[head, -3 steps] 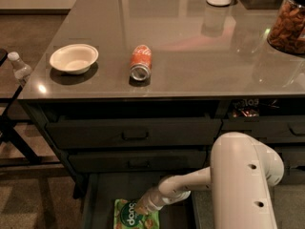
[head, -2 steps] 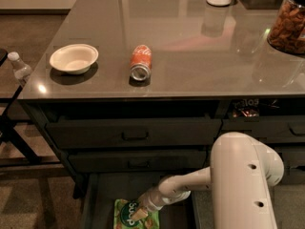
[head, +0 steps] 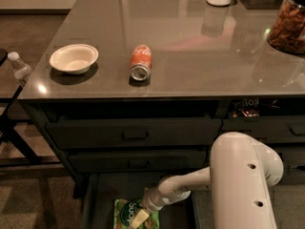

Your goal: Pick green rice chip bag from bottom drawer and place on counter

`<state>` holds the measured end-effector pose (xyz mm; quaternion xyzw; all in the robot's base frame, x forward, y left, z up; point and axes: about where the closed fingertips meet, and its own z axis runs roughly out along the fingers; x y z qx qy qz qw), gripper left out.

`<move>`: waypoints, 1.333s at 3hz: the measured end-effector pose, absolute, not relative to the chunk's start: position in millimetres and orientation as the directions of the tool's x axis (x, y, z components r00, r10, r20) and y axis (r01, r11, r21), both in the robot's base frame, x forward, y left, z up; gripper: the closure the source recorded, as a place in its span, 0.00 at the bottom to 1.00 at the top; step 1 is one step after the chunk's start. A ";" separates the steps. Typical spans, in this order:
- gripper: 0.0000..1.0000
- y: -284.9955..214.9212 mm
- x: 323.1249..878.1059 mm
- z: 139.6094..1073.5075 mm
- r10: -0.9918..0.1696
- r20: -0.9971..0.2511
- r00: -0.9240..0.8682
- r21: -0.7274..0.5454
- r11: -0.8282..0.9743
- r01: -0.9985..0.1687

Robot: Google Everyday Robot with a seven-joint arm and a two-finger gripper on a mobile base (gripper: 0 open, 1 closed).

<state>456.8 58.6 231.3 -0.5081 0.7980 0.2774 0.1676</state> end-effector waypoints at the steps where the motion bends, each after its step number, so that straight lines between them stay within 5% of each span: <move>1: 0.00 60.7 458.7 214.2 -0.750 -0.527 -0.399 0.229 0.327 -0.917; 4: 0.00 50.4 468.3 162.3 -0.804 -0.487 -0.341 0.129 0.320 -0.939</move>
Offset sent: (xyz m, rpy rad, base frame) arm 0.0227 -0.0040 -0.0550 -0.1361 -0.1230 0.0218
